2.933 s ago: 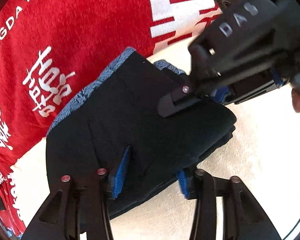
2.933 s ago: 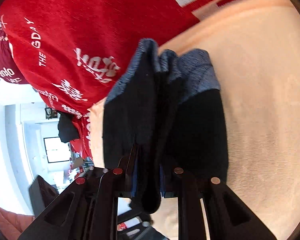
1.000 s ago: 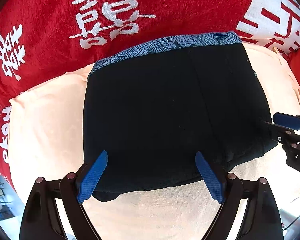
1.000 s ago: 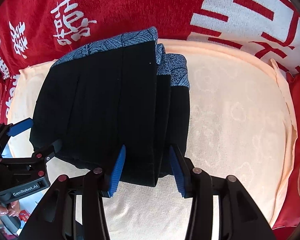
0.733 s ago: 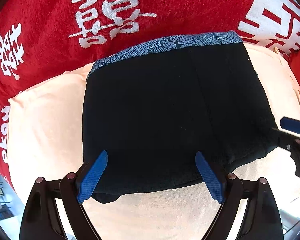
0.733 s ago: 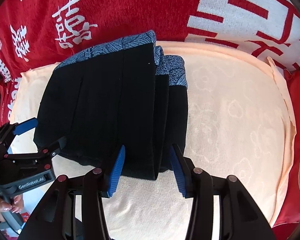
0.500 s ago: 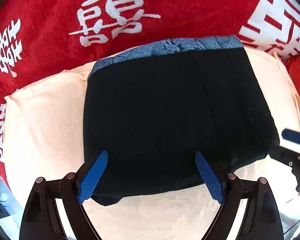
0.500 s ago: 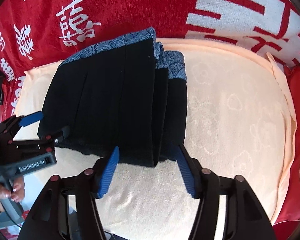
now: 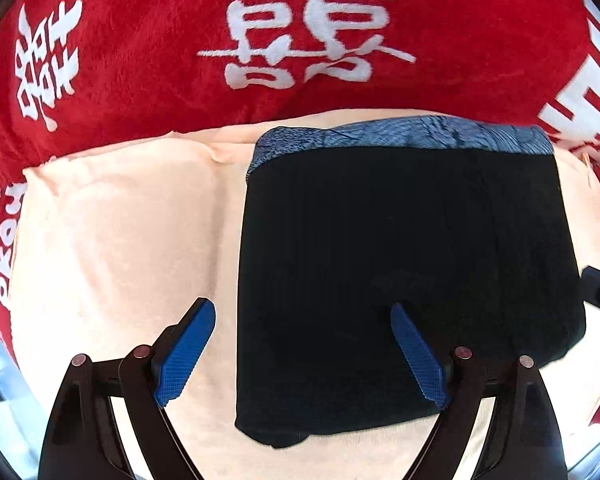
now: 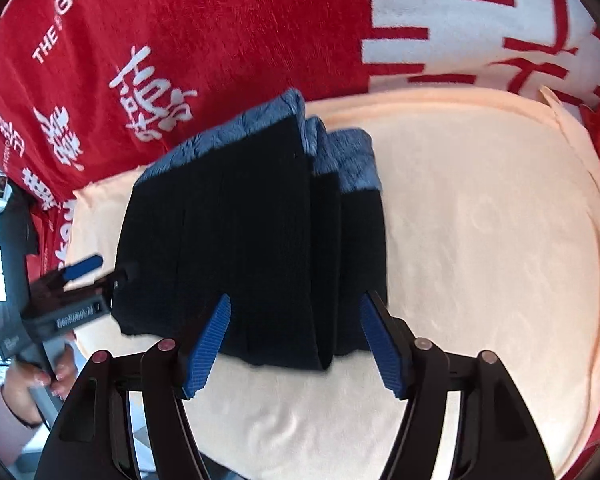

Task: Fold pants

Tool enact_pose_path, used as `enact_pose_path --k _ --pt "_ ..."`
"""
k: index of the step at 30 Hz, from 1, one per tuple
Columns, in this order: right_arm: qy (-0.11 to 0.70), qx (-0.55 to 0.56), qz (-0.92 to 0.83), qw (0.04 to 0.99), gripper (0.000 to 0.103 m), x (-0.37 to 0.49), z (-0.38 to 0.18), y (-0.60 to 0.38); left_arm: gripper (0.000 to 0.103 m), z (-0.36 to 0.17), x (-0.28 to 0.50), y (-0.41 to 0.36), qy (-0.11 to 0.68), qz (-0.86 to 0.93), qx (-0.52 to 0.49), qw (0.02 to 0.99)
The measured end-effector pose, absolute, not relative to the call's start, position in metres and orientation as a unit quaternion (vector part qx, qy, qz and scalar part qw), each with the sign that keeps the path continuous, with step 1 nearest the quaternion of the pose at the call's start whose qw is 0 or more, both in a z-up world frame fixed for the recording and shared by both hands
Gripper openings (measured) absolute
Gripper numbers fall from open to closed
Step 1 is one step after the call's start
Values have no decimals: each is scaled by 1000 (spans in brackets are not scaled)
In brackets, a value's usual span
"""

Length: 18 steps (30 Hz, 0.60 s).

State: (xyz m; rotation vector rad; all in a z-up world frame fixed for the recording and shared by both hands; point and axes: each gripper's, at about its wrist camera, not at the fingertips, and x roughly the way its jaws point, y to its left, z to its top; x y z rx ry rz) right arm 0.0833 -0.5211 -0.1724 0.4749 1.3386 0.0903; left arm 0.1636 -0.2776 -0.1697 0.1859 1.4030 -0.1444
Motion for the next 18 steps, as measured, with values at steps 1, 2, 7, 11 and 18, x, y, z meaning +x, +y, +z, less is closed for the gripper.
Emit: enact_pose_path --k 1,2,7,11,18 --pt "614 225 43 755 65 92 -178 -523 90 -172 166 -278 644 -68 81 758" --pt "618 231 45 750 61 99 -185 -524 90 -175 166 -278 644 -72 79 757" --pt "627 277 76 724 19 106 -200 -527 90 -185 164 -293 640 -89 100 757" --pt "631 254 89 727 16 94 -187 -524 90 -184 155 -299 629 -103 118 762" --pt "636 241 60 731 17 84 -203 -522 100 -190 156 -301 621 -114 129 765"
